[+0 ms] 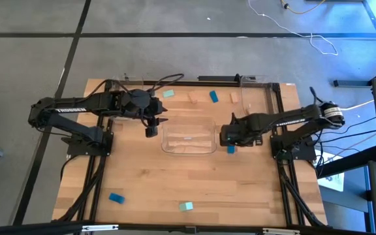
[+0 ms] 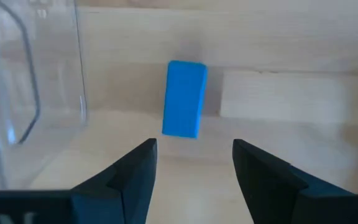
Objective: Sort & place blocks by color
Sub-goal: Put the middle right blue block into the middle transparent bin
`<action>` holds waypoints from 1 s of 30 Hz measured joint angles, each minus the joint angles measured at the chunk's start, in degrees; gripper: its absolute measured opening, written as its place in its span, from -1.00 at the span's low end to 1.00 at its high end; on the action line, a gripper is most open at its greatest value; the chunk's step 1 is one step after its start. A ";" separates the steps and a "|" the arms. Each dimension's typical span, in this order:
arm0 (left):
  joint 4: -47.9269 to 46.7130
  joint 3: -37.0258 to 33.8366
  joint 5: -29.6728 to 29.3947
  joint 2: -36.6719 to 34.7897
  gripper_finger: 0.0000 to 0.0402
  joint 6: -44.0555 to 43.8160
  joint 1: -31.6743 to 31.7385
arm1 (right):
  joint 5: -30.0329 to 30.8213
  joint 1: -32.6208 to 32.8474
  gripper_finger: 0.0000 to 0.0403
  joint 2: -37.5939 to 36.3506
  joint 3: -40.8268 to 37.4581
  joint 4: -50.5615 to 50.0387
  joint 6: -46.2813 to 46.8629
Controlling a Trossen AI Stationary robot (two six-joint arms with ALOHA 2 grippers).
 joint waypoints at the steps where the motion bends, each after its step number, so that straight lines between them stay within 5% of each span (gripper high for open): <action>1: 0.00 0.00 0.00 0.00 -0.17 0.48 0.00 | 0.13 0.07 0.05 0.40 -1.01 1.90 0.18; 21: -0.17 0.00 -0.01 0.00 -0.17 0.86 0.00 | 0.28 0.08 0.04 6.30 -17.26 26.99 1.31; 30: -0.44 0.00 -0.03 0.00 -0.17 0.86 0.01 | 1.55 0.10 -0.35 5.98 -17.33 26.21 0.50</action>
